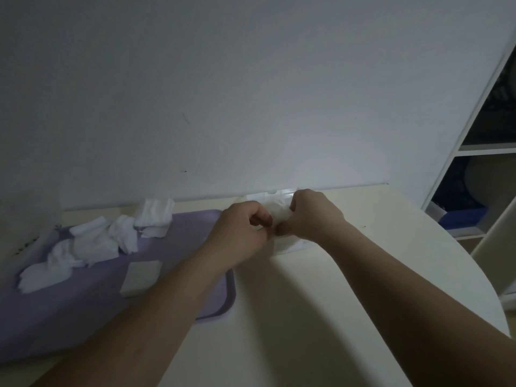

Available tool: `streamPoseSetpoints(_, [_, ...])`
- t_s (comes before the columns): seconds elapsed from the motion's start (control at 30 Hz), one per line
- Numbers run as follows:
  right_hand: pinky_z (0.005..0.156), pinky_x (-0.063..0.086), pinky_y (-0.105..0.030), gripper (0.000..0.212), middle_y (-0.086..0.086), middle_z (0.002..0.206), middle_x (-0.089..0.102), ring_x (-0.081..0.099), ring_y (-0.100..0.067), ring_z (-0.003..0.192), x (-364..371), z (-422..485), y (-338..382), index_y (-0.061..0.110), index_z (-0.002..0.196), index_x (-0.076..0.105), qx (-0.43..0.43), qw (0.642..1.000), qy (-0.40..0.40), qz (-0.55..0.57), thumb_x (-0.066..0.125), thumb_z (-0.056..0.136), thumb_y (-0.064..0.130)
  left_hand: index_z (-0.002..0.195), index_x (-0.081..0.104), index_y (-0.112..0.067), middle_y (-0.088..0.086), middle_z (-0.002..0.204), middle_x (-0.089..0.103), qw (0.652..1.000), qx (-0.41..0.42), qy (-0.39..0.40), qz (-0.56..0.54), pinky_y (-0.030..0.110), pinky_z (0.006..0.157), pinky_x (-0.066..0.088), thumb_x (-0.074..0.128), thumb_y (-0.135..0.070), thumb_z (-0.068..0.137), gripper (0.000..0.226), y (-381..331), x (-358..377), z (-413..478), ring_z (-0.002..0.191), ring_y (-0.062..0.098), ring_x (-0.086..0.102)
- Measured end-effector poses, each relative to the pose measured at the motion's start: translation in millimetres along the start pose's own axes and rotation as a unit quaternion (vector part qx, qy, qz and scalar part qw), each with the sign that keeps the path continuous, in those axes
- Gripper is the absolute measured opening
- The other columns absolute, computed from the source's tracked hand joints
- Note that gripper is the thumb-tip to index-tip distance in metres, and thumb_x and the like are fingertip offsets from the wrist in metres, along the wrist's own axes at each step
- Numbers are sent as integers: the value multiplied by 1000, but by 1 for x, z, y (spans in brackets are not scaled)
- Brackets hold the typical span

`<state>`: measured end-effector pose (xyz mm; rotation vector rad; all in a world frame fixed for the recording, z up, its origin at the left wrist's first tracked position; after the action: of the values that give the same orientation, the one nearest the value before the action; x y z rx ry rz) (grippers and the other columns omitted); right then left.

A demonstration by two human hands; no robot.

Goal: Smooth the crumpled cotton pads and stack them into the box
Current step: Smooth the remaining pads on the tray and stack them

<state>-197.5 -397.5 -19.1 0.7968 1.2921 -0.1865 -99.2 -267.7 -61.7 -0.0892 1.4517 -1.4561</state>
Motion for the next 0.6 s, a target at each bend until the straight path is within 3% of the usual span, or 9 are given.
streamPoseSetpoints(0.1, [65, 44, -30, 44, 6, 62, 53, 55, -21, 69, -12, -7, 7, 25, 55, 48, 3, 999, 52, -9, 77, 81, 46, 83, 72, -34, -17, 95, 74, 1000, -1, 6, -3, 26, 85, 55, 79, -23, 81, 13, -1, 2, -2, 98, 4, 67])
streamPoseSetpoints(0.2, [50, 34, -24, 55, 9, 35, 40, 42, -17, 52, -23, -11, 8, 27, 37, 57, -8, 996, 78, 41, 73, 89, 28, 85, 69, -34, -13, 102, 69, 1000, -2, -11, 1, 31, 84, 57, 81, -27, 79, 15, -1, 2, -4, 97, 5, 67])
streamPoseSetpoints(0.27, [52, 36, -26, 50, 6, 43, 43, 44, -19, 53, -18, -8, 6, 21, 43, 52, 0, 997, 75, 31, 77, 86, 27, 86, 69, -34, -11, 103, 68, 1000, -12, -18, -10, 32, 84, 59, 83, -30, 77, 18, 0, 1, -6, 95, 5, 67])
streamPoseSetpoints(0.33, [60, 43, -30, 33, -1, 62, 55, 56, -25, 65, -7, -1, 7, 22, 63, 58, 15, 997, 70, 1, 83, 77, 38, 86, 71, -33, -10, 99, 71, 999, -25, -14, -21, 34, 83, 60, 83, -31, 77, 15, 0, 1, -7, 92, 6, 69])
streamPoseSetpoints(0.43, [61, 47, -28, 40, -2, 73, 64, 63, -23, 70, 7, 9, 7, 14, 86, 69, 34, 998, 51, -32, 84, 69, 47, 87, 75, -27, -11, 88, 75, 999, -39, -3, -21, 33, 79, 61, 81, -25, 82, 9, -1, -1, -9, 84, 7, 72])
streamPoseSetpoints(0.6, [51, 35, -25, 41, 0, 61, 55, 52, -18, 57, 7, 9, 8, 14, 69, 58, 32, 998, 19, -48, 78, 78, 49, 93, 78, -26, -13, 81, 78, 996, -61, 9, -58, 17, 69, 53, 79, -27, 87, 6, 3, -2, -15, 76, -1, 73])
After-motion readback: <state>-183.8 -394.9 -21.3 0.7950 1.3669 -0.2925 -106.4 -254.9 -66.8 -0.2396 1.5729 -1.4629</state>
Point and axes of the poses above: each hand's wrist, its own z-axis towards the middle knuckle, its own x-axis out of the palm, y = z × x, the point moved 3 cm from there along z, towards the middle knuckle
